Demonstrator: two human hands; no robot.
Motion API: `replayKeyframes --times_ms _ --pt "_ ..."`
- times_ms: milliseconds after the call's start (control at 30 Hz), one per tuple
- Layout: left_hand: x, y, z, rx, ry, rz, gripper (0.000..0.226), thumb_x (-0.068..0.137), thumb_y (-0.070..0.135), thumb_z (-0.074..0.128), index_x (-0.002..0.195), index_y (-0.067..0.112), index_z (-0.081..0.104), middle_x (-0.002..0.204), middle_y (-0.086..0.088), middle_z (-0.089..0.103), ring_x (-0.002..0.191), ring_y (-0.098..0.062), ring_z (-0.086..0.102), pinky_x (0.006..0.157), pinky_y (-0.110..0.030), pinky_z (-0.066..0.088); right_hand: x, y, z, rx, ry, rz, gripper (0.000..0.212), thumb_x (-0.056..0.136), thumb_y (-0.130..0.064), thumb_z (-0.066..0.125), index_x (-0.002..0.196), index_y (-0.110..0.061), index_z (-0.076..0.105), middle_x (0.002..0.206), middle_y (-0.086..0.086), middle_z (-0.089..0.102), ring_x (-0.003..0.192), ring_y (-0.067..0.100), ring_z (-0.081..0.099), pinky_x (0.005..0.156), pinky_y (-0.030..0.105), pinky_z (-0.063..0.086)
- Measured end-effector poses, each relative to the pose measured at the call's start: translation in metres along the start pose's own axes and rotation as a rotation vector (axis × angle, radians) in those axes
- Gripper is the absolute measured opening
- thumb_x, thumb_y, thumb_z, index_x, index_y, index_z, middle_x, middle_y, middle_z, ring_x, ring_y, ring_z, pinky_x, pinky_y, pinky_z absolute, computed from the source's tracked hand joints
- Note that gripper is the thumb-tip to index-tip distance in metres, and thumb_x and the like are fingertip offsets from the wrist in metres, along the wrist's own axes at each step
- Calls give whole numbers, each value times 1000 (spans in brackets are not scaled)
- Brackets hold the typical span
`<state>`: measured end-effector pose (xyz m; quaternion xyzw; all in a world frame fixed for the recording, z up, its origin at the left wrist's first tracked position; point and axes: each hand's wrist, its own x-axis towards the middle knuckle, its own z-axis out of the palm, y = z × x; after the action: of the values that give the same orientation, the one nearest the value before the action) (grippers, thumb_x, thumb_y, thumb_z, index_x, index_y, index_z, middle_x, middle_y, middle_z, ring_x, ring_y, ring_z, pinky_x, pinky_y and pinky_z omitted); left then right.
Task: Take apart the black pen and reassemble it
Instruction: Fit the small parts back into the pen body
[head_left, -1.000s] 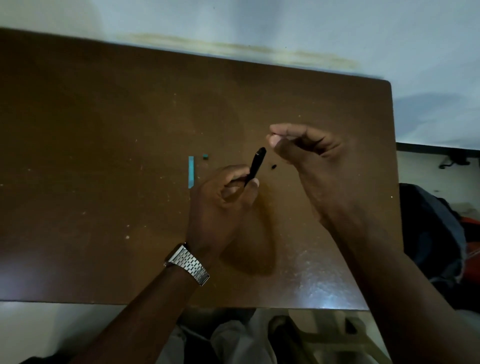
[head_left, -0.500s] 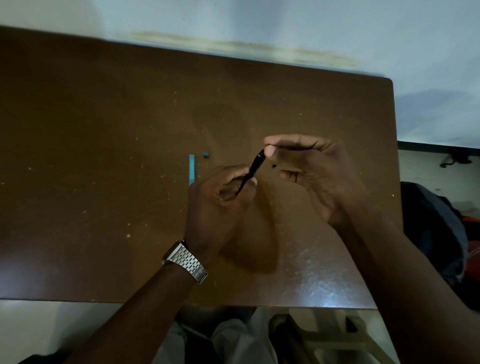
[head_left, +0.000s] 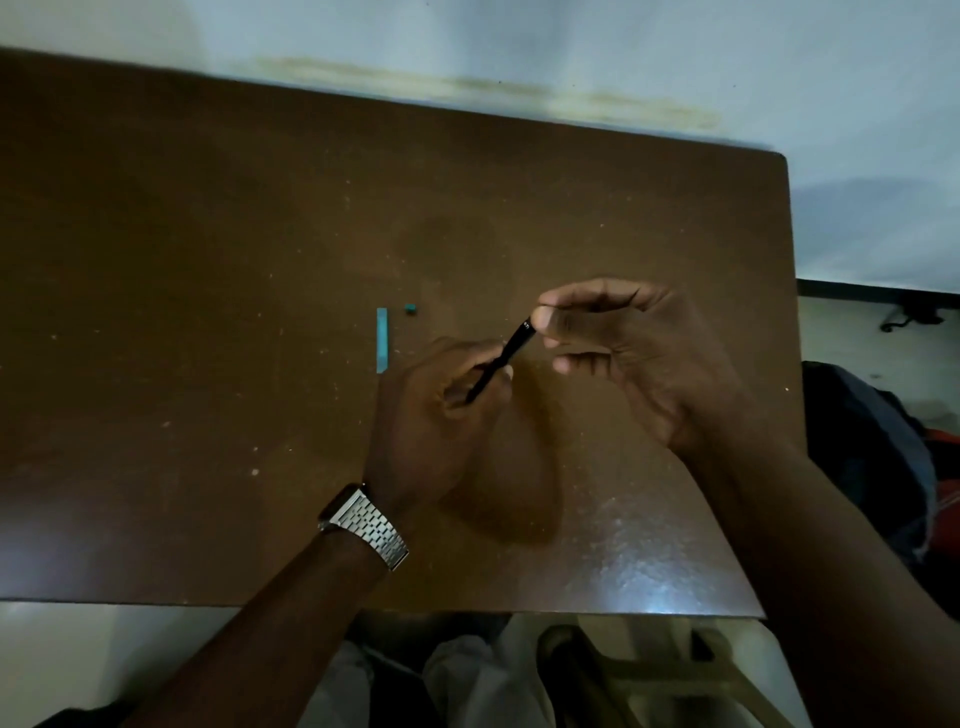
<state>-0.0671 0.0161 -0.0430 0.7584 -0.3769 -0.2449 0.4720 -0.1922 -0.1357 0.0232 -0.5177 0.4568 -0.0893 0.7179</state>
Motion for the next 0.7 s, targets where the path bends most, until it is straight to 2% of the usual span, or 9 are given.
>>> replayKeyframes --times_ms 100,200,267,367,433,500,567,633,700 --pt "-2 0 1 16 -15 5 31 90 29 75 120 34 69 105 24 67 98 15 65 86 -7 52 1 1 -2 31 -42 29 11 77 -16 87 85 -22 84 95 3 83 87 15 79 69 25 61" --pt "-2 1 1 -27 -20 6 31 90 23 77 119 32 70 106 18 72 98 4 71 85 -16 57 1 3 -1 84 -60 27 15 69 -20 88 84 -21 84 93 6 83 86 17 81 68 25 62" --pt "-2 2 0 -19 -23 7 30 90 21 77 119 28 73 106 16 73 98 3 71 85 -16 57 1 4 -1 99 -61 15 13 69 -19 87 82 -20 84 93 8 83 86 19 81 69 25 62" --pt "-3 3 -1 8 -23 10 33 89 21 78 118 34 69 101 27 67 95 13 67 83 -6 51 0 5 -2 65 -45 -21 10 74 -14 86 83 -18 84 93 9 83 88 22 82 71 26 63" --pt "-4 2 -1 11 -16 13 31 89 19 79 117 32 71 100 28 66 95 15 65 83 -4 50 -2 7 -2 26 -22 -55 10 82 -8 83 89 -15 85 92 9 83 89 22 81 72 27 64" --pt "-5 0 0 13 -9 9 26 89 20 79 115 24 76 103 20 71 98 10 67 84 -9 52 -2 7 -2 6 -2 -75 11 86 -5 80 94 -11 84 91 9 83 88 22 81 73 28 64" --pt "-5 -1 0 -15 -16 -16 26 90 21 78 116 24 75 106 13 74 99 3 70 84 -16 57 -3 7 -1 -17 5 -80 12 88 -4 78 98 -9 82 94 9 83 89 22 81 74 30 65" --pt "-5 1 0 -23 -23 -28 28 90 21 78 116 30 72 105 15 74 98 1 71 84 -20 59 -3 8 -2 -21 2 -78 15 90 -2 76 102 -8 82 97 9 83 92 22 81 75 30 65" --pt "-4 4 0 -24 -11 -31 29 90 22 78 116 33 71 102 20 72 97 4 71 84 -18 58 -3 10 -3 -11 4 -90 19 89 -4 77 106 -12 82 101 7 83 94 22 80 76 31 65"
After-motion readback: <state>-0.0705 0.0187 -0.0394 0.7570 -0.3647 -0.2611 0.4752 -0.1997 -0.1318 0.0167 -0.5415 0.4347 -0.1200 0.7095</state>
